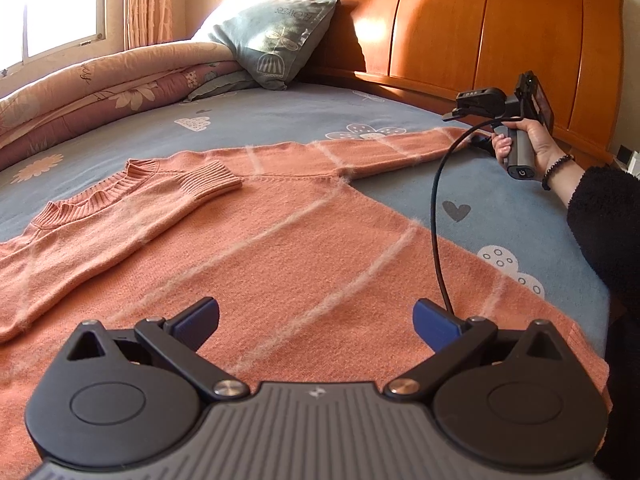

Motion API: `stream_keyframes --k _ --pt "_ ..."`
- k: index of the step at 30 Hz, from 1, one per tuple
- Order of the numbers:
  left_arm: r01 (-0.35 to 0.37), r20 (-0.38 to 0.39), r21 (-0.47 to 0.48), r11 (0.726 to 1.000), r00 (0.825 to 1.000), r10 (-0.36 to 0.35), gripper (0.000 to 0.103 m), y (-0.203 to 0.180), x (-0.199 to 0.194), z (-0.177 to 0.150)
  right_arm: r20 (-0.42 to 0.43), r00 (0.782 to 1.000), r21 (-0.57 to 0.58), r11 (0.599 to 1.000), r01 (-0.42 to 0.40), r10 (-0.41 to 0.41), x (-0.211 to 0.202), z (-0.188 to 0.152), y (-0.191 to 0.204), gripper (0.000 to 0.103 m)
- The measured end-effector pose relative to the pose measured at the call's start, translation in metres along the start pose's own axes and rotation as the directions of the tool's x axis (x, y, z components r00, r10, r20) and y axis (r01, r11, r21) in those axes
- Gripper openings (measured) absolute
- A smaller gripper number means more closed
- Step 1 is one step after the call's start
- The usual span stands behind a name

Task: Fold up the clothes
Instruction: 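Close the right gripper on the ribbed cuff of the sleeve, then carry the cuff across the sweater body toward the collar with the right gripper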

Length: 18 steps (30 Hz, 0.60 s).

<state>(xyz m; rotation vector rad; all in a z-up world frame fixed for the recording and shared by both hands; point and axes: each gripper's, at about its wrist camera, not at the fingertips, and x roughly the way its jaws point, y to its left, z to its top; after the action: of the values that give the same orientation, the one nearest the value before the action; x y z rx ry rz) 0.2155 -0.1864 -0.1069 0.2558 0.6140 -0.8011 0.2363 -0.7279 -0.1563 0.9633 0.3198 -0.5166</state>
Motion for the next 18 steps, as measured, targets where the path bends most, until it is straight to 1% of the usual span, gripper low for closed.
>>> stream_keyframes --k 1,2,3,4,6,9,12,14,16,18 --pt "0.004 0.001 -0.003 1.0 1.0 -0.004 0.102 0.001 -0.001 0.0 -0.002 1.0 -0.006 1.0 0.013 -0.013 0.0 0.0 -0.001 0.048" --pt "0.008 0.002 -0.006 1.0 1.0 -0.008 0.102 0.002 -0.002 -0.001 -0.007 0.999 -0.013 0.999 0.034 -0.034 0.0 0.001 -0.002 0.031" --pt "0.009 0.003 -0.01 1.0 1.0 -0.009 0.102 0.002 -0.002 -0.001 -0.016 0.998 -0.016 0.998 0.061 -0.061 0.001 0.003 -0.004 0.02" --pt "0.009 0.004 -0.014 1.0 1.0 -0.009 0.102 0.003 -0.002 -0.002 -0.023 0.998 -0.011 0.998 0.062 -0.063 0.0 0.004 -0.007 0.009" --pt "0.014 0.005 -0.022 1.0 1.0 -0.014 0.102 0.003 -0.001 -0.003 -0.032 0.998 -0.015 0.998 0.058 -0.058 -0.003 0.004 -0.01 0.009" --pt "0.02 0.011 -0.024 1.0 1.0 -0.02 0.102 0.0 -0.001 -0.006 -0.031 0.997 -0.072 0.995 0.067 -0.069 -0.01 0.001 -0.001 0.009" --pt "0.019 0.006 -0.02 1.0 1.0 -0.019 0.102 -0.003 -0.004 -0.008 -0.013 0.999 -0.115 0.993 0.036 -0.038 -0.018 -0.001 0.021 0.009" --pt "-0.001 -0.003 -0.015 1.0 1.0 0.001 0.102 -0.003 -0.006 -0.009 -0.005 1.0 -0.139 0.99 0.013 -0.014 -0.023 -0.003 0.036 0.009" --pt "-0.025 -0.012 -0.019 1.0 1.0 0.025 0.102 -0.001 -0.008 -0.01 -0.019 1.0 -0.18 0.983 -0.024 0.02 -0.025 -0.009 0.056 0.009" --pt "-0.047 -0.015 -0.044 0.998 0.999 0.046 0.102 0.005 -0.011 -0.011 -0.041 0.998 -0.221 0.974 -0.059 0.051 -0.026 -0.017 0.077 0.009"
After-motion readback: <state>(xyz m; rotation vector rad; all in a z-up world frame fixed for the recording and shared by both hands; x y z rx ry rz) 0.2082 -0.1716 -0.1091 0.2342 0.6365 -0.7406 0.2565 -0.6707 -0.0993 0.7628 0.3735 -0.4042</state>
